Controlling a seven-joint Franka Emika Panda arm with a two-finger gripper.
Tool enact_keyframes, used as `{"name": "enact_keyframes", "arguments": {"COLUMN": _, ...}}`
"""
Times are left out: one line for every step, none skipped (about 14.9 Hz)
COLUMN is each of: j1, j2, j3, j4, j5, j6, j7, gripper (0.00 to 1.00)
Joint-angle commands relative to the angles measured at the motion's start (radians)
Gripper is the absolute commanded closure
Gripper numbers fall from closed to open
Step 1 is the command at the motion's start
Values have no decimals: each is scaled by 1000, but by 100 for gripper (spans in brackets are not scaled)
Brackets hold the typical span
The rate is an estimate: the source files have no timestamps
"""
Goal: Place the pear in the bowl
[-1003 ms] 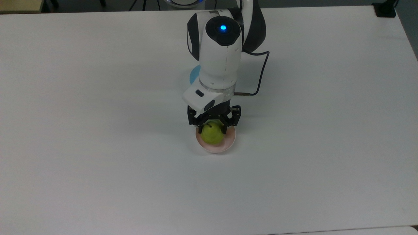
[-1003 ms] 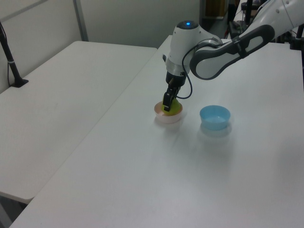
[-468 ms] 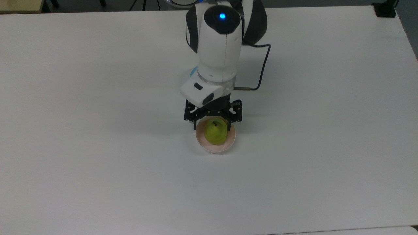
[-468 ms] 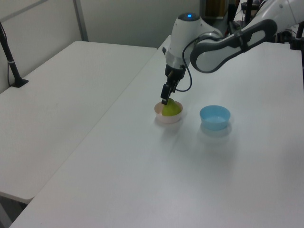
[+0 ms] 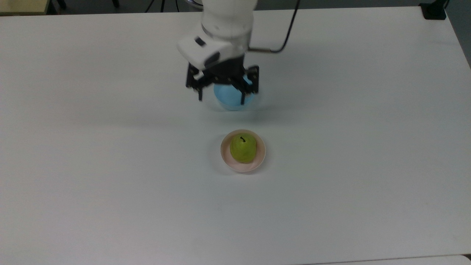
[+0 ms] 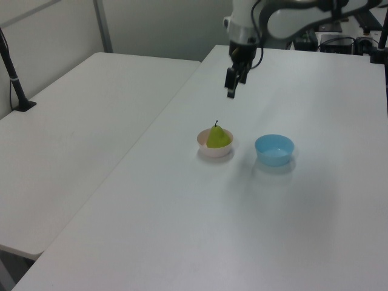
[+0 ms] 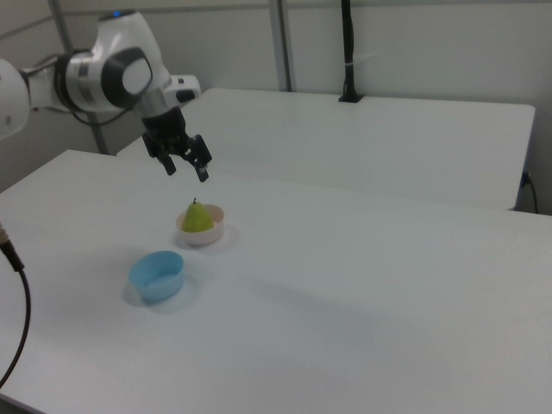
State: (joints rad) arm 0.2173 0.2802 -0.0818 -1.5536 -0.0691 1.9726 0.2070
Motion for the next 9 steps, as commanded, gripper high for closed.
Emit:
{"name": "enact_keyframes", "arguments": {"j1": -27, "j2": -117, "j3": 0, "j4": -40, "j5": -17, "j6": -173, "j7": -101, "gripper": 0}}
{"name": "enact_keyframes", "arguments": {"j1": -27, "j2": -136, "j3": 0, "j4": -42, "j5": -17, "j6": -220, "j7": -124, "gripper": 0}}
{"name": "enact_keyframes", "arguments": {"j1": -29, "j2": -156, "j3": 0, "j4": -42, "j5": -17, "j6": -251, "j7": -126, "gripper": 0}}
{"name": "enact_keyframes", "arguments": {"j1": -36, "j2": -176, "j3": 0, "j4": -45, "j5": -14, "j6": -276, "j7": -126, "gripper": 0}}
{"name": "enact_keyframes", "arguments": {"j1": -44, "j2": -196, "j3": 0, "j4": -54, "j5": -8, "j6": -299, "j7": -130, "gripper": 0}}
{"name": "enact_keyframes", "arguments": {"j1": -53, "j2": -219, "j3": 2, "j4": -59, "j5": -3, "j6": -316, "j7": -132, "gripper": 0}}
{"name": "enact_keyframes", "arguments": {"j1": -61, "j2": -234, "j3": 2, "j4": -63, "j5": -1, "j6": -333, "j7": -135, "gripper": 0}}
{"name": "enact_keyframes", "arguments": {"j1": -67, "j2": -246, "j3": 2, "j4": -65, "j5": -1, "j6": -343, "j7": -135, "gripper": 0}}
{"name": "enact_keyframes", "arguments": {"j1": -73, "j2": -249, "j3": 4, "j4": -63, "j5": -1, "j6": -348, "j7": -135, "gripper": 0}}
